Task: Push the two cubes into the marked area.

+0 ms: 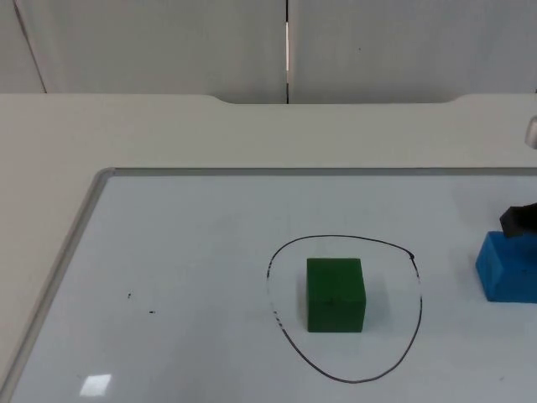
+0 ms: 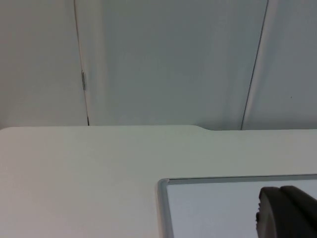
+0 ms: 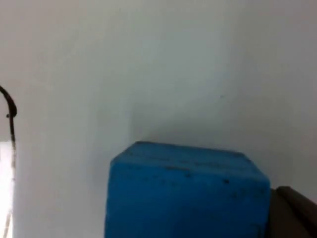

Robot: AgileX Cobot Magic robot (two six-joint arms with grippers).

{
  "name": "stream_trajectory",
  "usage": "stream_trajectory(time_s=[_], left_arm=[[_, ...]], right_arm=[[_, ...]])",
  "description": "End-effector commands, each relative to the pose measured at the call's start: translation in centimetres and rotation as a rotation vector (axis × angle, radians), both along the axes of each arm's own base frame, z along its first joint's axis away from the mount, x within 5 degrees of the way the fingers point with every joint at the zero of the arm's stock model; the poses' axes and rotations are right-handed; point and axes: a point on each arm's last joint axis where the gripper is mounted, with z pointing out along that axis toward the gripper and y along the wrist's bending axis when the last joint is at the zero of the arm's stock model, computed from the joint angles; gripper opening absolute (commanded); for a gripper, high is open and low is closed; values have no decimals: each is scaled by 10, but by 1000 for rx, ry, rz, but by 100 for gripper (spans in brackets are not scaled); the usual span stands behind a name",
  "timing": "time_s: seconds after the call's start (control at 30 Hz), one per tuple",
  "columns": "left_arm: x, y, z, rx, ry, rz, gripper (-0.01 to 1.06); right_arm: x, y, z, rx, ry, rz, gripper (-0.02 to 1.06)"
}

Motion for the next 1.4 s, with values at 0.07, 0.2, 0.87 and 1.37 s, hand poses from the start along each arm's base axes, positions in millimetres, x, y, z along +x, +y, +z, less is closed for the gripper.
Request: stream_trajectory(time_s=[0.07, 0.2, 0.87, 1.37], left_arm=[[-1, -1, 0, -14, -6, -5, 0], [-1, -1, 0, -14, -6, -5, 0], [-1, -1, 0, -13, -4, -5, 0], [-1, -1, 0, -13, -4, -5, 0]], right_arm=[[-2, 2, 1, 8, 6, -14, 0], [-2, 2, 1, 10, 6, -21, 0], [-5, 19, 1, 24, 8, -1, 0], [-10, 41, 1, 40, -1, 27, 0]])
